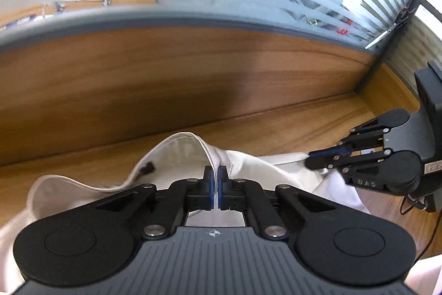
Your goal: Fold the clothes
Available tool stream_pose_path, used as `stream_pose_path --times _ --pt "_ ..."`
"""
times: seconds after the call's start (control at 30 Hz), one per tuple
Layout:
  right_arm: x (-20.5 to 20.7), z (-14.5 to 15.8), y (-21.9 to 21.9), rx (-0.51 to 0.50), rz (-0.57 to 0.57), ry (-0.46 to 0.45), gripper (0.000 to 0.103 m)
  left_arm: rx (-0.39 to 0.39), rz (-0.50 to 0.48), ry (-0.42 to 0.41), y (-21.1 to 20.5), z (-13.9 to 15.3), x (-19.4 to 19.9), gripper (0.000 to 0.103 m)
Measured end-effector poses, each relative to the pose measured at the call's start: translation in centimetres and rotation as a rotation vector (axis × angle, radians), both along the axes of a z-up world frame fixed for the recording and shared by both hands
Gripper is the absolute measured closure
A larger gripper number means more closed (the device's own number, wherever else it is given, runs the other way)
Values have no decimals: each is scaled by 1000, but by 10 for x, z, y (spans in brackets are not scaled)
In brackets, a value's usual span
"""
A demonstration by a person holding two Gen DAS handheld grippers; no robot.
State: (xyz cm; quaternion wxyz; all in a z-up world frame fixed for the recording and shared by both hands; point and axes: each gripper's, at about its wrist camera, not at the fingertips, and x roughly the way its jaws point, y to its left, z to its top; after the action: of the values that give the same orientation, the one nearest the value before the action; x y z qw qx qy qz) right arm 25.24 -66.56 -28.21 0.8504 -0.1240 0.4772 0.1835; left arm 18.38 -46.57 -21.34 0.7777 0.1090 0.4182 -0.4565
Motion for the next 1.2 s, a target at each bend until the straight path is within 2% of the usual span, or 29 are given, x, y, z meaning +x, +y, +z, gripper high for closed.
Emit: stream_pose_path --times 0.1,0.13,0.2,0.23,0.27,0.37,0.5,0.77,0.97,1.2 --pt "7 -1 -4 11 -26 14 98 51 10 -28 -4 -3 6 100" --pt "8 -3 -4 17 -27 22 97 71 14 -41 -7 -5 7 96" --pt "10 -4 -3 9 -42 13 86 77 32 -55 -8 -5 7 87" --pt "9 -3 -3 5 -43 6 83 61 39 -55 -4 -2 7 75" --pt "8 0 -3 5 -47 -3 82 39 44 -58 2 2 6 69" --pt "1 9 -6 14 -73 -18 79 15 70 -77 26 13 3 67" --pt "-12 23 -12 48 -123 -22 79 11 152 -83 73 30 -1 66" --pt "-42 47 -11 118 -149 -5 78 138 343 -118 167 34 8 66" --pt "-44 56 31 182 -83 31 78 182 423 -141 213 28 32 66" --pt "-19 61 93 265 5 53 76 229 406 -155 227 10 62 59"
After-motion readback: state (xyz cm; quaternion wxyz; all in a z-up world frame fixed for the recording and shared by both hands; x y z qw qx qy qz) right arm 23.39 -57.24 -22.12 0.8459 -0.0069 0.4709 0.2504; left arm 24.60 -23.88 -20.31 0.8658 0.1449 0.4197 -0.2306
